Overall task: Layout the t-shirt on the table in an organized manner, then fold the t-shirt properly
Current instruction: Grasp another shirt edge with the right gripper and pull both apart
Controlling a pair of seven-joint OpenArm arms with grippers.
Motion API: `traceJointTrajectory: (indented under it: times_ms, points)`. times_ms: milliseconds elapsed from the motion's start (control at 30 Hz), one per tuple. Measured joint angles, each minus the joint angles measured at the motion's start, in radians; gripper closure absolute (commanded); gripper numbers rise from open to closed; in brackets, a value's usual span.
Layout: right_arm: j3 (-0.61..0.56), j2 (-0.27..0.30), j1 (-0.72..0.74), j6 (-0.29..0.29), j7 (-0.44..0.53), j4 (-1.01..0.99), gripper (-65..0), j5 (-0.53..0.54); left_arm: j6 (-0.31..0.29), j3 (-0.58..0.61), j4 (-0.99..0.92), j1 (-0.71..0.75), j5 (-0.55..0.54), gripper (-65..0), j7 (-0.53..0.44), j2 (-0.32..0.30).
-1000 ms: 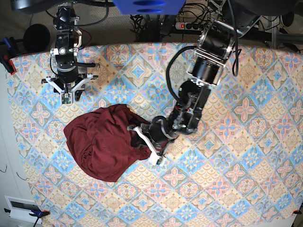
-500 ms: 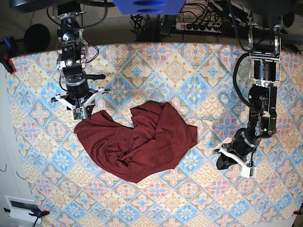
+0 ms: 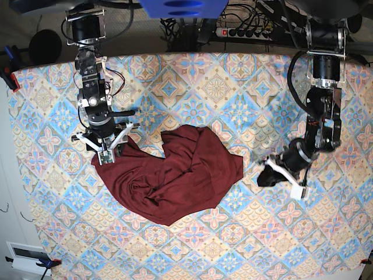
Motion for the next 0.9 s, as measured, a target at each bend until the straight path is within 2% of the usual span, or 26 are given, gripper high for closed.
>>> traceJointTrajectory:
  times_ms: [200, 300, 467, 767, 833, 900]
  points:
    - [0.007, 0.013, 0.153, -0.002, 0.018, -0.158, -24.1, -0.001, 0.008, -0.002, 0.033, 0.137, -0.014, -41.4, -0.004, 0.043]
    - [0.006, 0.011, 0.217, 0.003, 0.011, -0.262, -25.0, 0.0, 0.006, 0.001, 0.033, 0.185, -0.021, -48.4, 0.008, 0.074]
    - [0.006, 0.012, 0.322, 0.002, 0.013, -0.414, -30.9, 0.0, 0.003, 0.003, 0.035, 0.188, -0.03, -48.9, -0.003, 0.11]
    - [0.0, 0.013, 0.381, 0.002, 0.014, -0.592, -34.2, -0.002, 0.009, 0.001, 0.034, 0.192, -0.019, -48.9, -0.003, 0.15]
    - [0.0, 0.013, 0.375, 0.044, 0.026, -0.603, -33.8, -0.009, 0.008, 0.001, 0.034, 0.191, -0.019, -48.9, -0.002, 0.158]
    - [0.002, 0.017, 0.378, 0.154, 0.017, -0.602, -29.2, -0.006, 0.004, 0.001, 0.034, 0.191, -0.02, -48.9, -0.003, 0.162]
